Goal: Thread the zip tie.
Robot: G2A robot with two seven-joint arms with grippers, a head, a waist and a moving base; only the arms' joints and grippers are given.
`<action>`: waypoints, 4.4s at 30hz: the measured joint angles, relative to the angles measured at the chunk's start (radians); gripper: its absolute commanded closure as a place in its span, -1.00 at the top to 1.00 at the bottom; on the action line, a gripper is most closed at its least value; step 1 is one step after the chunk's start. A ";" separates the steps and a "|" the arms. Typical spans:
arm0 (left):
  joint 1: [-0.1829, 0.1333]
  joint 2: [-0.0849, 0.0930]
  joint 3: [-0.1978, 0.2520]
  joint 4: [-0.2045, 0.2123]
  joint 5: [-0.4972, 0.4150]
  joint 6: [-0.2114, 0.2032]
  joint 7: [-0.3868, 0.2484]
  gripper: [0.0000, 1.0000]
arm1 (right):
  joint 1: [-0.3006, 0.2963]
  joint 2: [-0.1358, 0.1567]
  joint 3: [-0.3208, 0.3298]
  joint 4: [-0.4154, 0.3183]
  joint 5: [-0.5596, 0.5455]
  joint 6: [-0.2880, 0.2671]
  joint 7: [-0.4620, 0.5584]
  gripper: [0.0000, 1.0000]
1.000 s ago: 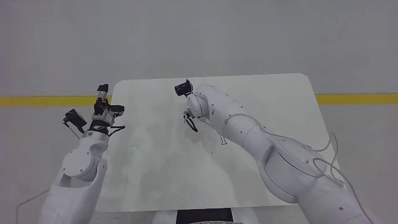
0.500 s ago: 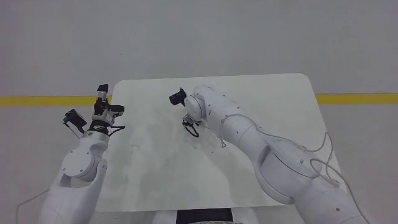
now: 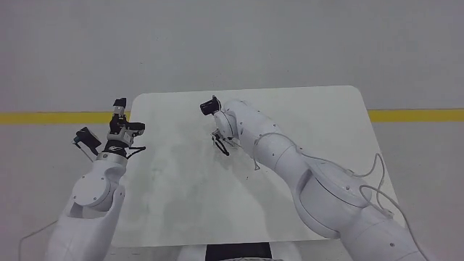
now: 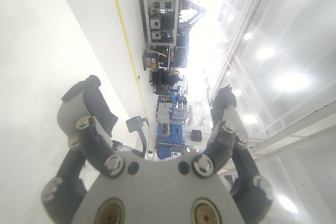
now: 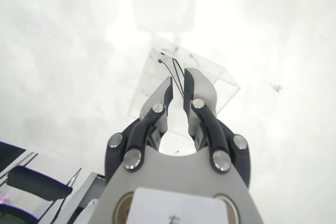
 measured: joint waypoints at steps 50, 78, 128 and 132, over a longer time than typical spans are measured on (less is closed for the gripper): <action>0.000 0.000 0.000 0.000 0.000 0.000 0.000 1.00 | -0.020 -0.083 0.045 0.137 -0.131 0.000 -0.027 -0.80; 0.000 0.000 0.000 0.000 0.000 0.000 0.000 1.00 | 0.009 -0.082 0.097 0.142 -0.167 -0.040 0.009 -0.90; 0.000 0.000 0.000 0.000 0.000 0.000 0.000 1.00 | -0.050 -0.078 0.142 0.107 -0.305 -0.037 -0.034 -1.00; 0.000 0.000 0.000 0.000 0.000 0.000 0.000 1.00 | -0.050 -0.079 0.149 0.108 -0.307 -0.039 -0.034 -1.00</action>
